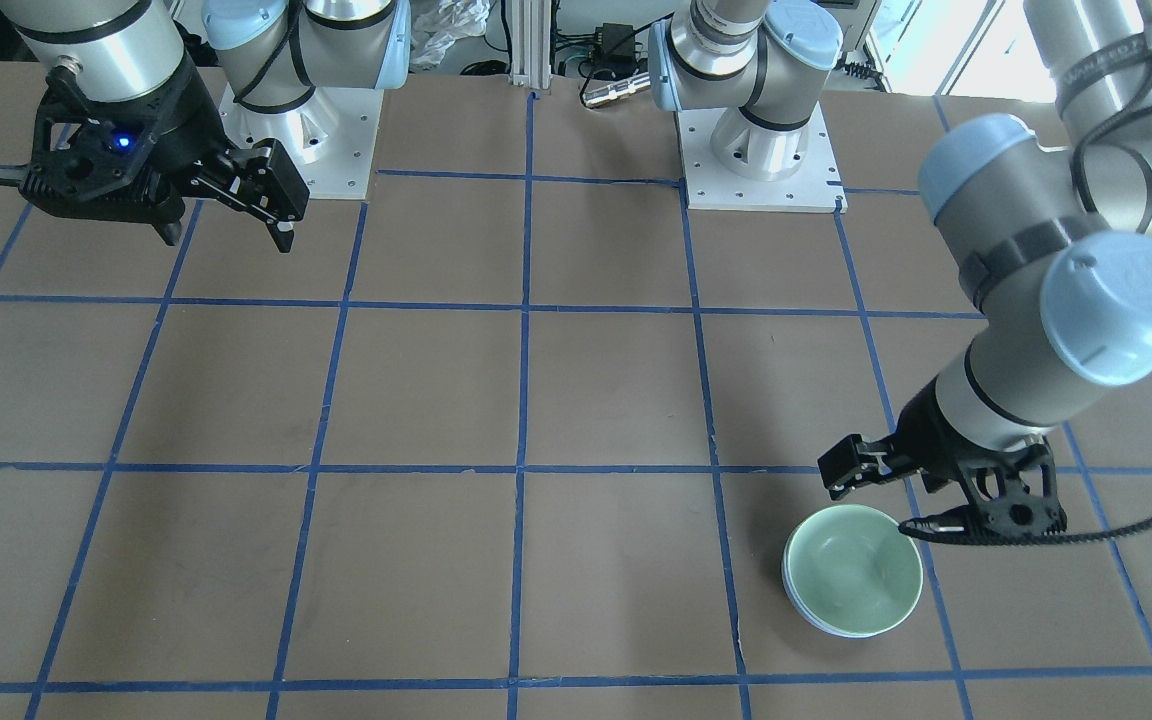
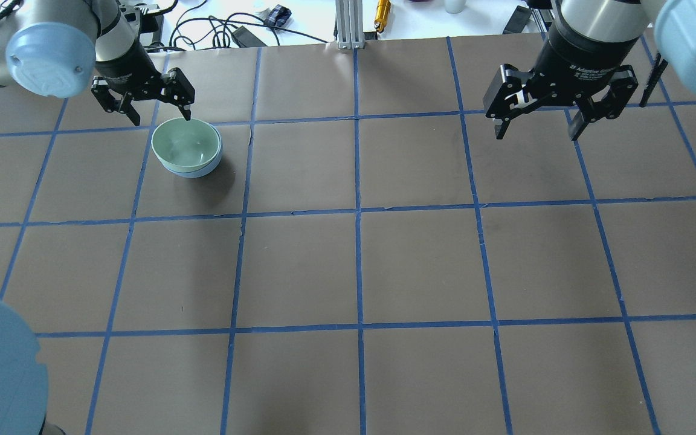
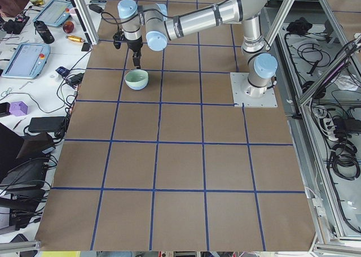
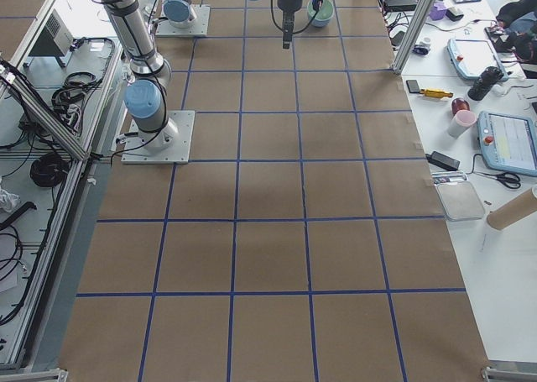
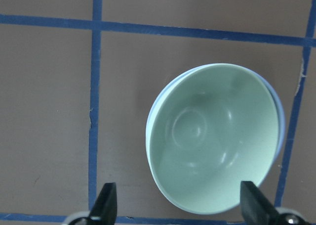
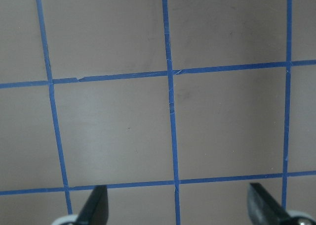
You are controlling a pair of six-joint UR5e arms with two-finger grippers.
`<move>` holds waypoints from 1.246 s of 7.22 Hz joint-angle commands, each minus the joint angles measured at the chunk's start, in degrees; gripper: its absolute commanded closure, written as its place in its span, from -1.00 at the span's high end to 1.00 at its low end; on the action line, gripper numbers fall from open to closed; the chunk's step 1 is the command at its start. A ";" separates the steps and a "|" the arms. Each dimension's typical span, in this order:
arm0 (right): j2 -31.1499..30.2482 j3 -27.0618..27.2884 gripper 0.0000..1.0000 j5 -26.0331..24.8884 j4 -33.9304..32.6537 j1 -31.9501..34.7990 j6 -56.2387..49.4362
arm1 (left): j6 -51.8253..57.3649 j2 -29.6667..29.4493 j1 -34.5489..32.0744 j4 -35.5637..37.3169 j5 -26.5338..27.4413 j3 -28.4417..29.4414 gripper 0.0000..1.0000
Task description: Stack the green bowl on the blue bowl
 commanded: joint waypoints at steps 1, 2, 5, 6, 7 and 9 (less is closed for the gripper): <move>0.00 0.00 1.00 0.00 0.01 0.00 0.00 | -2.95 8.46 -4.27 -7.76 0.40 -0.49 1.00; 0.00 0.00 1.00 0.00 0.02 0.00 0.00 | -3.04 11.72 -5.51 -9.54 -0.12 -0.66 1.00; 0.00 0.00 1.00 0.00 -0.07 0.00 0.00 | -2.60 17.10 -7.28 -9.56 0.22 -5.57 1.00; 0.00 0.00 1.00 0.00 -0.07 0.00 0.00 | -2.60 18.16 -7.28 -9.56 0.57 -5.85 1.00; 0.00 0.00 1.00 0.00 0.01 0.00 0.00 | -2.60 18.43 -7.19 -9.65 0.58 -5.85 1.00; 0.00 0.00 1.00 0.00 0.02 0.00 0.00 | -2.60 18.43 -7.19 -9.47 0.58 -5.85 1.00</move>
